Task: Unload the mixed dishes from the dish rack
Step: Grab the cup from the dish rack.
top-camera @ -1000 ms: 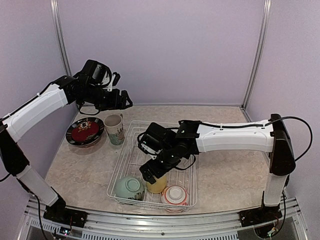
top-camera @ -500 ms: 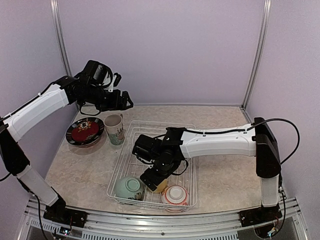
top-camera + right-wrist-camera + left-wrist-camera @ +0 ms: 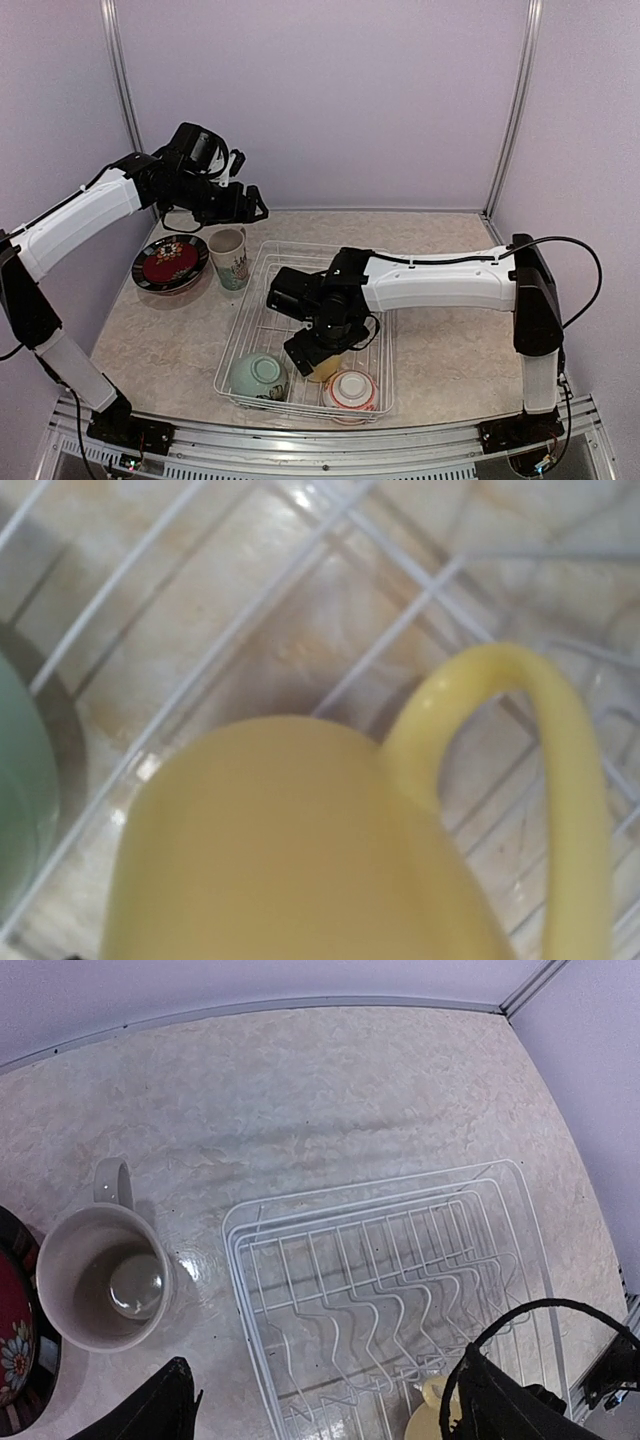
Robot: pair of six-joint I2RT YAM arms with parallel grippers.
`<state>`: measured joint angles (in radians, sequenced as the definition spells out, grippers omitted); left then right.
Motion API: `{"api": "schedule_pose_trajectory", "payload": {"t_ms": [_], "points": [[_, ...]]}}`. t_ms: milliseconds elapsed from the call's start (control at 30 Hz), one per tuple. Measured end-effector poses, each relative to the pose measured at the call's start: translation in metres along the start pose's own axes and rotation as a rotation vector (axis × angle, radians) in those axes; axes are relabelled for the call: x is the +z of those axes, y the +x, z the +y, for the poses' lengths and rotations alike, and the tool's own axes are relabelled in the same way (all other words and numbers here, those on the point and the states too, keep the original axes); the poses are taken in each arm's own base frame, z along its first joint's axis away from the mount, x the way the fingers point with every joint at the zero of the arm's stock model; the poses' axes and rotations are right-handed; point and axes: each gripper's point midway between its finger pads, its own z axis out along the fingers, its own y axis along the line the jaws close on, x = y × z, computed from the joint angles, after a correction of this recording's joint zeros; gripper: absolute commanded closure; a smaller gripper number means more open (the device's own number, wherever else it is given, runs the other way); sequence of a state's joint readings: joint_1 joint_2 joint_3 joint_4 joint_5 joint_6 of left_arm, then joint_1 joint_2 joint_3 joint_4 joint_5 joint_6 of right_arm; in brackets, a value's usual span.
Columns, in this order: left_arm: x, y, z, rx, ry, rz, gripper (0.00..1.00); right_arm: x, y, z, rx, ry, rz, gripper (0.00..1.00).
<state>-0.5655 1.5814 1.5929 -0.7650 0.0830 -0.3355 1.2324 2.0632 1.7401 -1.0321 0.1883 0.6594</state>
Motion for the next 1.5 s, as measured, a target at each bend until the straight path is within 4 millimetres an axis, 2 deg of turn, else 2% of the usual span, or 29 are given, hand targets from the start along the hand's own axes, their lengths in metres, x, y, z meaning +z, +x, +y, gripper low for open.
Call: {"api": "schedule_pose_trajectory", "payload": {"t_ms": [300, 533, 833, 933, 1100, 1333, 1500], "points": [[0.002, 0.007, -0.009, 0.014, 0.018, 0.023, 0.14, 0.000, -0.008, -0.003, 0.157, -0.004, -0.017, 0.00], [0.002, 0.008, -0.009, 0.027, 0.003, 0.022, 0.14, -0.016, -0.032, -0.010, 0.162, 0.014, -0.096, 0.00], [0.005, 0.012, -0.008, 0.026, -0.004, 0.041, 0.14, -0.026, -0.017, -0.017, 0.243, -0.010, -0.079, 0.00], [0.008, 0.014, -0.007, 0.025, -0.006, 0.049, 0.14, -0.023, -0.012, -0.011, 0.306, -0.062, -0.063, 0.01], [0.009, 0.015, -0.009, 0.029, -0.004, 0.052, 0.14, -0.004, -0.003, -0.004, 0.401, -0.119, -0.020, 0.03], [0.009, 0.017, -0.012, 0.037, -0.001, 0.054, 0.14, -0.002, -0.019, -0.002, 0.498, -0.168, -0.062, 0.13], [0.009, 0.016, -0.012, 0.037, -0.005, 0.053, 0.14, -0.002, -0.023, -0.003, 0.527, -0.175, -0.069, 0.13]]}}
